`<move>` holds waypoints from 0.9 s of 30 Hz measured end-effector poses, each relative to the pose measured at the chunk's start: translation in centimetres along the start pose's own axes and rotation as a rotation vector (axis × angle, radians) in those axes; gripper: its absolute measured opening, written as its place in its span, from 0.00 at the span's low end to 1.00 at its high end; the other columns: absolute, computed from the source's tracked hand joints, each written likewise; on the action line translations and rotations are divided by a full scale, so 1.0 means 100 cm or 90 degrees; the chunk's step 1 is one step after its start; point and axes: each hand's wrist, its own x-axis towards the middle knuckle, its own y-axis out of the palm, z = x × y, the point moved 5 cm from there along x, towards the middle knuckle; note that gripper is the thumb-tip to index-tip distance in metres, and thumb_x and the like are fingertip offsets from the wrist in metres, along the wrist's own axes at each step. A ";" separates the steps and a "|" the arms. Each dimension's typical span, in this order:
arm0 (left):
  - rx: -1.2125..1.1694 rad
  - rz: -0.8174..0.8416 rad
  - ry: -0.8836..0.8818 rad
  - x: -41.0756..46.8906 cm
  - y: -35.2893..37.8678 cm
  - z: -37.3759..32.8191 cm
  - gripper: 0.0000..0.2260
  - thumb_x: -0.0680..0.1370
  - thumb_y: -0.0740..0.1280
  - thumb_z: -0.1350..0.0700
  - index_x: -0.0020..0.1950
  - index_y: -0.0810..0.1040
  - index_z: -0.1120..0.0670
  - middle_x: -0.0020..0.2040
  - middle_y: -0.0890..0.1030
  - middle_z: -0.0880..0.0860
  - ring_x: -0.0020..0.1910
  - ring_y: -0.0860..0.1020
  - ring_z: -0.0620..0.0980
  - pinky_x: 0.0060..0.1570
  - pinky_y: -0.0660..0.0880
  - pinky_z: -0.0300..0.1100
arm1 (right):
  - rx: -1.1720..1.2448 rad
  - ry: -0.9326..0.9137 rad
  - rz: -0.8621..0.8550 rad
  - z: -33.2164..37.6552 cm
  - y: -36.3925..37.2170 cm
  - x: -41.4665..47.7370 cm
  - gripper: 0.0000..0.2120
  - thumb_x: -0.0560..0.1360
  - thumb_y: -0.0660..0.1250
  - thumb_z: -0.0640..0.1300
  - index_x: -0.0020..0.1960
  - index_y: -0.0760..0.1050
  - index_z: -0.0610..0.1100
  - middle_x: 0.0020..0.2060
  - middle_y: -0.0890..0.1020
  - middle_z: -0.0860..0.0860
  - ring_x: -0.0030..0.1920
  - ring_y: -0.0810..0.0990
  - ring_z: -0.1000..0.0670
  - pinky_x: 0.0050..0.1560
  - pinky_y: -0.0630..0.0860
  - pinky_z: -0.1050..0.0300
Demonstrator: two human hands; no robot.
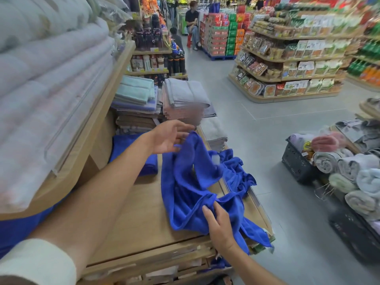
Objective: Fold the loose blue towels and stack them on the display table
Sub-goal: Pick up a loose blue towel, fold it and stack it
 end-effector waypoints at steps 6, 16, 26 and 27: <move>0.746 -0.191 0.105 0.013 -0.016 0.015 0.13 0.80 0.61 0.59 0.58 0.83 0.51 0.54 0.85 0.50 0.47 0.81 0.49 0.44 0.75 0.40 | -0.048 -0.009 0.055 0.000 0.003 -0.005 0.13 0.79 0.62 0.53 0.35 0.66 0.57 0.28 0.68 0.57 0.31 0.64 0.57 0.33 0.62 0.57; 0.826 -0.314 -0.066 0.071 -0.044 0.035 0.17 0.78 0.66 0.41 0.47 0.74 0.56 0.55 0.81 0.59 0.50 0.77 0.58 0.46 0.73 0.45 | -0.072 -0.011 0.055 -0.005 0.004 -0.003 0.13 0.80 0.63 0.51 0.36 0.67 0.56 0.29 0.68 0.57 0.31 0.65 0.56 0.33 0.63 0.55; 0.409 -0.392 0.123 0.080 -0.039 -0.022 0.15 0.82 0.65 0.52 0.38 0.77 0.58 0.50 0.82 0.69 0.47 0.82 0.62 0.46 0.76 0.52 | -0.059 0.014 0.037 -0.005 0.001 -0.001 0.13 0.79 0.63 0.52 0.37 0.68 0.51 0.28 0.68 0.56 0.31 0.64 0.54 0.33 0.61 0.45; 0.264 -0.420 0.155 0.073 -0.043 -0.039 0.13 0.82 0.65 0.51 0.45 0.81 0.59 0.50 0.83 0.67 0.44 0.82 0.58 0.43 0.76 0.50 | -0.053 0.018 0.035 -0.005 0.001 -0.001 0.13 0.78 0.63 0.52 0.37 0.68 0.52 0.28 0.67 0.56 0.31 0.63 0.54 0.33 0.60 0.45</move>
